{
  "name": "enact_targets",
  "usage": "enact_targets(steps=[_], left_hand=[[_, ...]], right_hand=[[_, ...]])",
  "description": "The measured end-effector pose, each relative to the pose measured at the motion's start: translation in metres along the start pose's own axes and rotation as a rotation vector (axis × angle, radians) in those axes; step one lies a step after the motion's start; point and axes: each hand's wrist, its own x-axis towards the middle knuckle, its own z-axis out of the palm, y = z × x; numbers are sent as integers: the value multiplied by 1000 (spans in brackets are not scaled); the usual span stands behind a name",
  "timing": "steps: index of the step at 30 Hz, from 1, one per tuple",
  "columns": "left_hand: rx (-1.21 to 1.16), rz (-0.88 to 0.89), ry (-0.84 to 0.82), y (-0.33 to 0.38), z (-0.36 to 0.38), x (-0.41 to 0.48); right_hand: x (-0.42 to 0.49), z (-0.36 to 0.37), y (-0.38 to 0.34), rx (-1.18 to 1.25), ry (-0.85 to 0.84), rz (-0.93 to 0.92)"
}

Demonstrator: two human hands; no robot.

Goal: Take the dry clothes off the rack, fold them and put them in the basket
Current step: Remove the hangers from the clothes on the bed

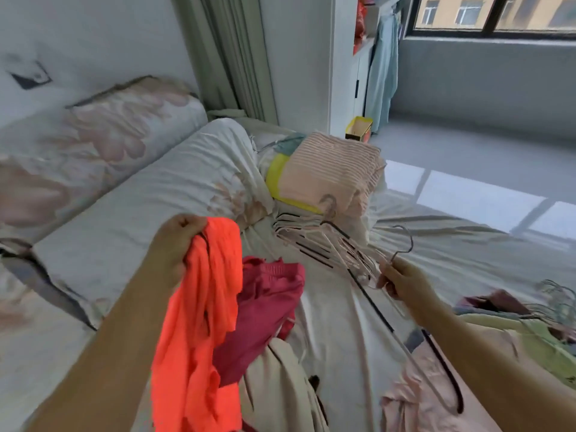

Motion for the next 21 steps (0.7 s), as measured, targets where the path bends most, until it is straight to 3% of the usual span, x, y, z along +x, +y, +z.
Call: enact_targets(steps=[4, 7, 12, 21], left_hand=[[183, -80, -114, -82, 56, 47], [517, -150, -171, -149, 57, 79], [925, -157, -575, -246, 46, 60], [912, -209, -655, -309, 41, 92]], right_hand=[[43, 35, 6, -145, 57, 55], [79, 55, 19, -264, 134, 105], [133, 85, 50, -465, 172, 168], [240, 143, 74, -539, 142, 192]])
